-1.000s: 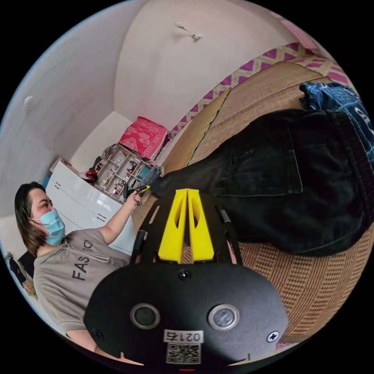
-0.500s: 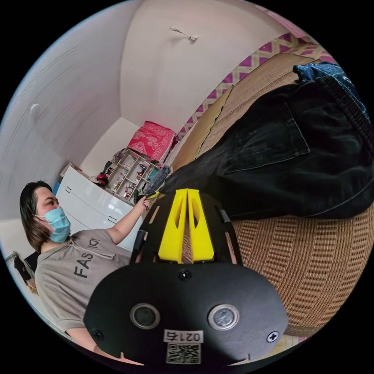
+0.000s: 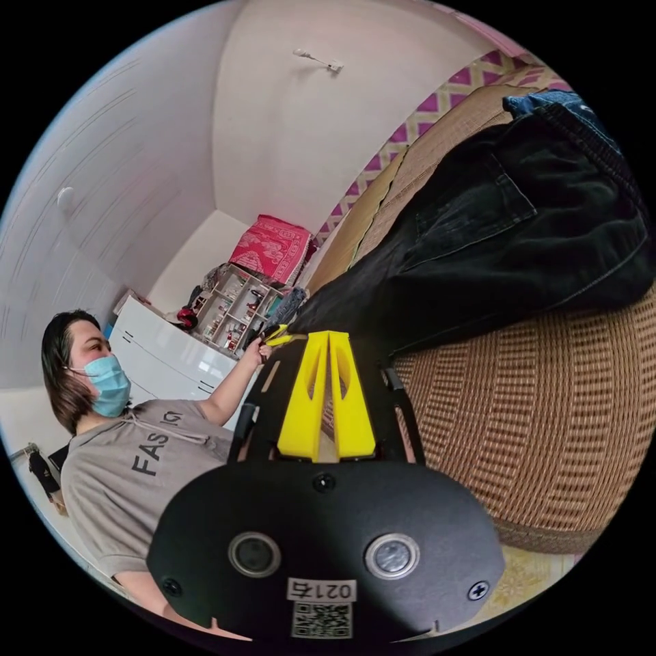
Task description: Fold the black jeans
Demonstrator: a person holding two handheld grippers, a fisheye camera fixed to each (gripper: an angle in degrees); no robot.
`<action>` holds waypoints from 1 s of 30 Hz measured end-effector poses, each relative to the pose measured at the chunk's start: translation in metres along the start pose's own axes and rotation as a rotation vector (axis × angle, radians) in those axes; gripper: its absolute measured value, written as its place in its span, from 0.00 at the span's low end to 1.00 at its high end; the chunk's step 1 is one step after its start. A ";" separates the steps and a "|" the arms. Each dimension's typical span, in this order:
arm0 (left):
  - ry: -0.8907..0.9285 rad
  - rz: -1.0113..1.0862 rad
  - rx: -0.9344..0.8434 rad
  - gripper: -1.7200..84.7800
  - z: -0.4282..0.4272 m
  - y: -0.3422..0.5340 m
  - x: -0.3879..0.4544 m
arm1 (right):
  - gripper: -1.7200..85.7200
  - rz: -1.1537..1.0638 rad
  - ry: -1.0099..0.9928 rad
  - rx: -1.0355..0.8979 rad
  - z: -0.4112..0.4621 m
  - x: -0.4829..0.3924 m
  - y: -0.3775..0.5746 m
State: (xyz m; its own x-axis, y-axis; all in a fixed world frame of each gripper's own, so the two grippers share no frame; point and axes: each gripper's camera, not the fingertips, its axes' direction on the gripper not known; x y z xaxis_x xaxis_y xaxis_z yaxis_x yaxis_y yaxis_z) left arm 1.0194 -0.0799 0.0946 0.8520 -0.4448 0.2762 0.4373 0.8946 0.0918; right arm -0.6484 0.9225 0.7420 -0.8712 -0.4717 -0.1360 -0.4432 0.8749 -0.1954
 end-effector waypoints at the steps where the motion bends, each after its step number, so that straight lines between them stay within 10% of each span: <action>1: -0.004 -0.003 0.007 0.16 0.001 0.000 0.000 | 0.01 0.002 0.008 0.003 -0.004 -0.002 0.006; 16: 0.318 -0.104 0.372 0.01 -0.042 0.029 0.005 | 0.01 -0.005 0.023 0.167 -0.054 0.005 0.080; 23: 0.250 0.358 0.425 0.01 -0.096 0.077 0.212 | 0.01 -0.077 0.042 0.113 -0.053 -0.015 0.088; 30: -0.063 1.012 0.160 0.01 0.060 0.207 0.491 | 0.01 -0.106 0.008 0.159 -0.071 -0.025 0.100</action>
State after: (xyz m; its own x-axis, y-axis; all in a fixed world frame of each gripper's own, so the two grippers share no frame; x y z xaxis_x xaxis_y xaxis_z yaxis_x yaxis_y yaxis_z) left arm 1.5112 -0.1111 0.3069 0.7816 0.5199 0.3447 -0.5251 0.8466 -0.0865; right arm -0.6865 1.0298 0.7944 -0.8234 -0.5587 -0.0991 -0.4940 0.7918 -0.3591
